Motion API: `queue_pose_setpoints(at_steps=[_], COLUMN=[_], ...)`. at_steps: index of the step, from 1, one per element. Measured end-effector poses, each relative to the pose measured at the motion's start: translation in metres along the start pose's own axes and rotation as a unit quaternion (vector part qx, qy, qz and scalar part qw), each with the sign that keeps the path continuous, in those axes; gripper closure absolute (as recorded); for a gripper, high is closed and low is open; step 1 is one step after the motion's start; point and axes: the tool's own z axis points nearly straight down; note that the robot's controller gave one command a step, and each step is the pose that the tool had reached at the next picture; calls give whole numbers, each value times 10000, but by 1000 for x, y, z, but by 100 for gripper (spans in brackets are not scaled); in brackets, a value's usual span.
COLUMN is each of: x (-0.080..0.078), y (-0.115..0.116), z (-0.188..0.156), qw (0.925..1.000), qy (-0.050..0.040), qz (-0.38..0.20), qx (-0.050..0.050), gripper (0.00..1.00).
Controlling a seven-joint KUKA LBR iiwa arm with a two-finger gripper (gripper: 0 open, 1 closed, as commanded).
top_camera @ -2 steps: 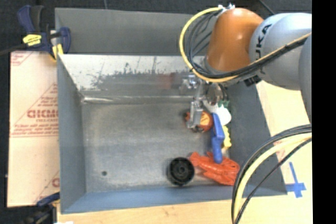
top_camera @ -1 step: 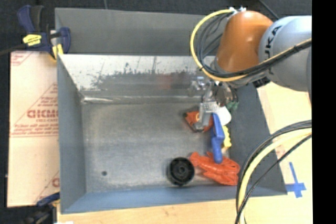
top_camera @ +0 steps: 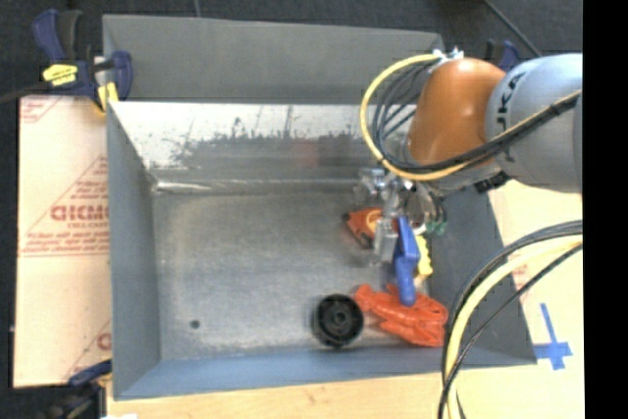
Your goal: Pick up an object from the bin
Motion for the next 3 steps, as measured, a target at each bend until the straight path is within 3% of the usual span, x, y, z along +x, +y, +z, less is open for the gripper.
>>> queue_pose_setpoints(at_steps=[1,2,3], x=[-35,-35,-24], y=[-9,-9,-11], z=[-8,-8,-60], qw=[10000,10000,10000], qy=[42,41,70], qz=[34,37,-15], qx=[-33,-36,-4], gripper=[100,100,100])
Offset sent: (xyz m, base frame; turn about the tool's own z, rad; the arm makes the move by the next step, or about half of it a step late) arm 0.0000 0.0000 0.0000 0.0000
